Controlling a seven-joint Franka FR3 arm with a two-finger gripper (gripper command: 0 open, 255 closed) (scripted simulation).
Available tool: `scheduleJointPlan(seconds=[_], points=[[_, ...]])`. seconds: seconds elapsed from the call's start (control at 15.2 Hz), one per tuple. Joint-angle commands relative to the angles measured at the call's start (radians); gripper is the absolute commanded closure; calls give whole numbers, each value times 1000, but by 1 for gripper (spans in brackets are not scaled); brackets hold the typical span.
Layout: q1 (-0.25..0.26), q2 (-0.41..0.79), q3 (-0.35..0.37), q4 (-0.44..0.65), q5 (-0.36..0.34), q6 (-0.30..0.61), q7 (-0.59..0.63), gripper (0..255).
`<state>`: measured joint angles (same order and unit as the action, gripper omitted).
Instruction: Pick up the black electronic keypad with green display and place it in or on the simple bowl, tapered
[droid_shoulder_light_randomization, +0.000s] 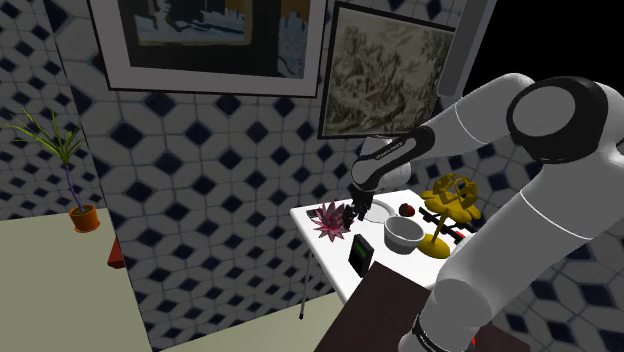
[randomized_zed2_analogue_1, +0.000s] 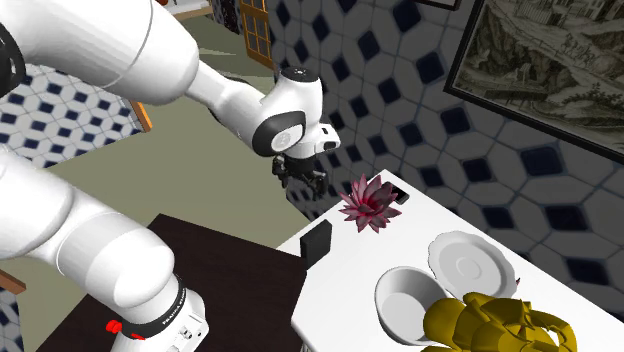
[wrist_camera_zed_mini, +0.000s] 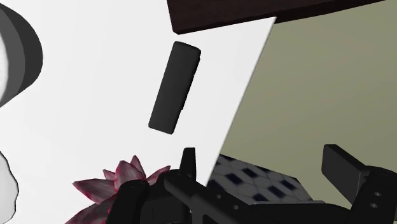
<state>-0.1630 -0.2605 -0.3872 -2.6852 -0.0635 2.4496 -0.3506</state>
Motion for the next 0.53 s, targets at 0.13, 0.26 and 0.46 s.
scheduleJointPlan(seconds=[0.13, 0.26, 0.46], points=[[5, 162, -58, 35, 60, 117, -104, 0], [5, 250, -79, 63, 119, 167, -175, 0], [-15, 384, -81, 116, 237, 229, -298, 0]])
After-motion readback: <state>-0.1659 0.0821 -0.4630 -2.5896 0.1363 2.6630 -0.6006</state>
